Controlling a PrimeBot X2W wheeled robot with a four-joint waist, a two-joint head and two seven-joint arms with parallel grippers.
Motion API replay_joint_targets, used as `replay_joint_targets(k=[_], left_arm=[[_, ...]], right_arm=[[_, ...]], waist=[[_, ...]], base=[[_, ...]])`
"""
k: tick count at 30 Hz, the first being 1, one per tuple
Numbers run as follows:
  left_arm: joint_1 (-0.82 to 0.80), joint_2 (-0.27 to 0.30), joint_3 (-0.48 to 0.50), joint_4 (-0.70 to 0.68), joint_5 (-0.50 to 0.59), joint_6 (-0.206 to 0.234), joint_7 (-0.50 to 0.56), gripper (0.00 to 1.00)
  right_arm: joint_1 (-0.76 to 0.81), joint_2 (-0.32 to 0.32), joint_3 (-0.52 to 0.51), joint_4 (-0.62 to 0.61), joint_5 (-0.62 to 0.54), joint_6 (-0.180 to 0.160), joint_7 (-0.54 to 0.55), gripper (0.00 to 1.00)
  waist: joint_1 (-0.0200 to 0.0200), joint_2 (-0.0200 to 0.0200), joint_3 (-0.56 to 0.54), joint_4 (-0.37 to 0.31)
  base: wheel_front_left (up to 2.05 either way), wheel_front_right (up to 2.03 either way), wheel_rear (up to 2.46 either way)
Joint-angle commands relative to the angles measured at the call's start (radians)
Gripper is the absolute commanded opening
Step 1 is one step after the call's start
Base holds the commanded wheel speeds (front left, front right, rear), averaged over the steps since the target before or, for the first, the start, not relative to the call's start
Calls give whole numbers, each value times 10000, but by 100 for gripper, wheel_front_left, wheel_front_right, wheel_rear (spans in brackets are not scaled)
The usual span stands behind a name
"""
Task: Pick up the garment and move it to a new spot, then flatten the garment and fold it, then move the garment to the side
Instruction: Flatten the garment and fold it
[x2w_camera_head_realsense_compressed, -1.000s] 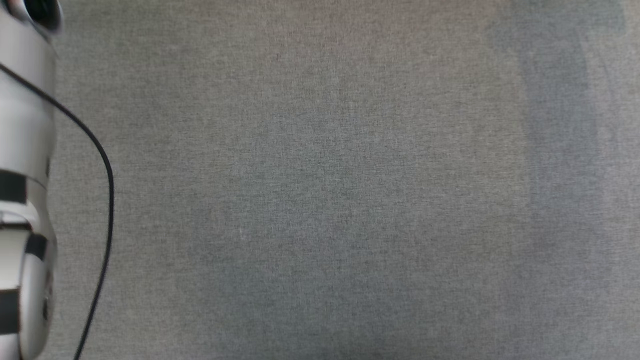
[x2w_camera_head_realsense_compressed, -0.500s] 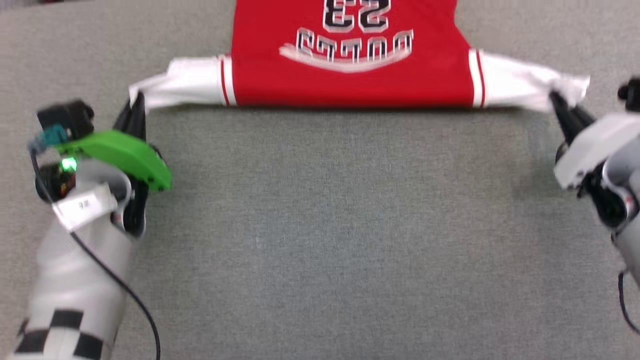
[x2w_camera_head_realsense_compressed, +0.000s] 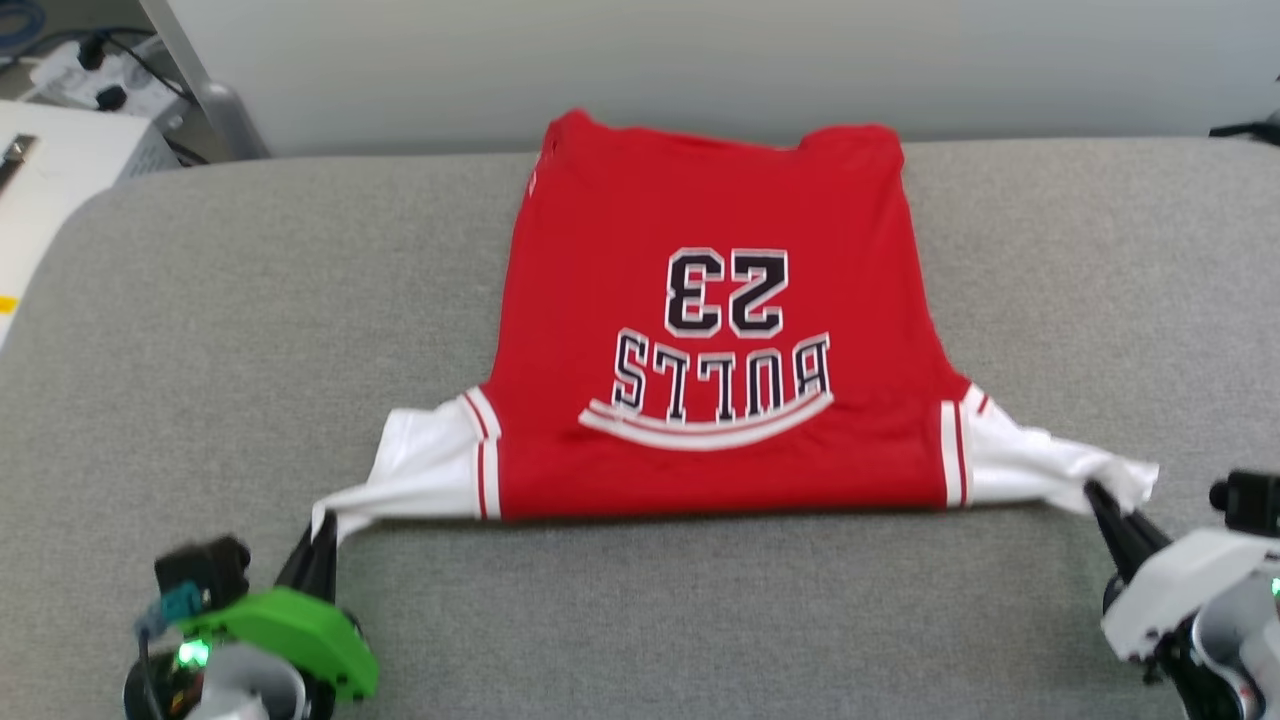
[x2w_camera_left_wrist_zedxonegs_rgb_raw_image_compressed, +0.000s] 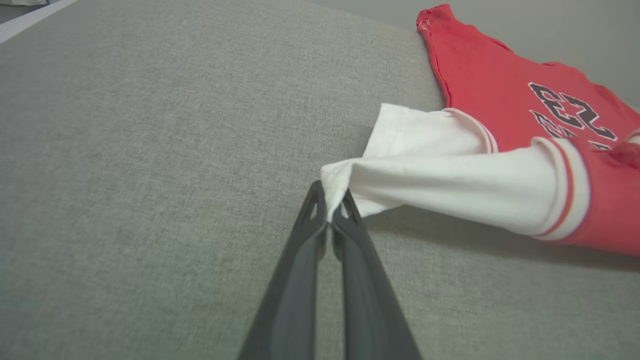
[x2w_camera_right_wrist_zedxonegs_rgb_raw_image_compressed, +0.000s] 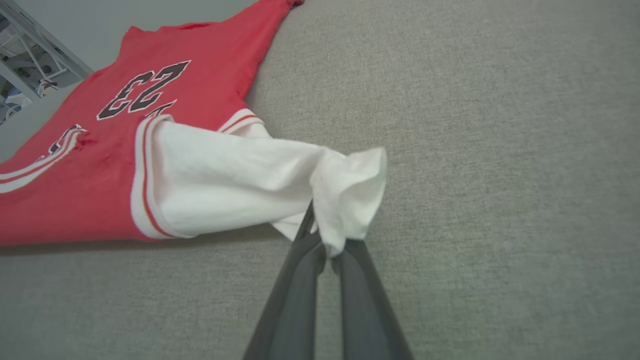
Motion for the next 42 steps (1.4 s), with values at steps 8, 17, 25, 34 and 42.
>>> replay_joint_targets(k=[8,17,25,34,42], left_arm=[[2832,233,75,-2388,-194,1031,588,0],[3687,181,-258,-3538,24,1415,775,0],[3021,-111,-708,-3974,524,1505,422,0],[1451,-758,-1378,-5056,1502,1425,-257,0],[603,-1338,-1894,-5717,2024,1320,-393,0]], right_arm=[[2835,428,-1509,-1138,-878,-15,134,0],[4757,1547,-3319,-3201,-2748,-15,1303,21],[4217,2368,-4679,-5158,-3421,-15,1720,100],[-617,1094,-5359,-3576,-3226,-15,3260,100],[-4013,-145,-4852,-1039,-3089,-15,6472,100]], waist=[[1,0,-914,294],[1,0,-750,383],[1,0,-174,772],[1,0,1442,2052],[1,0,2528,3079]], base=[[0,0,0],[0,0,0],[0,0,0],[0,0,0],[0,0,0]])
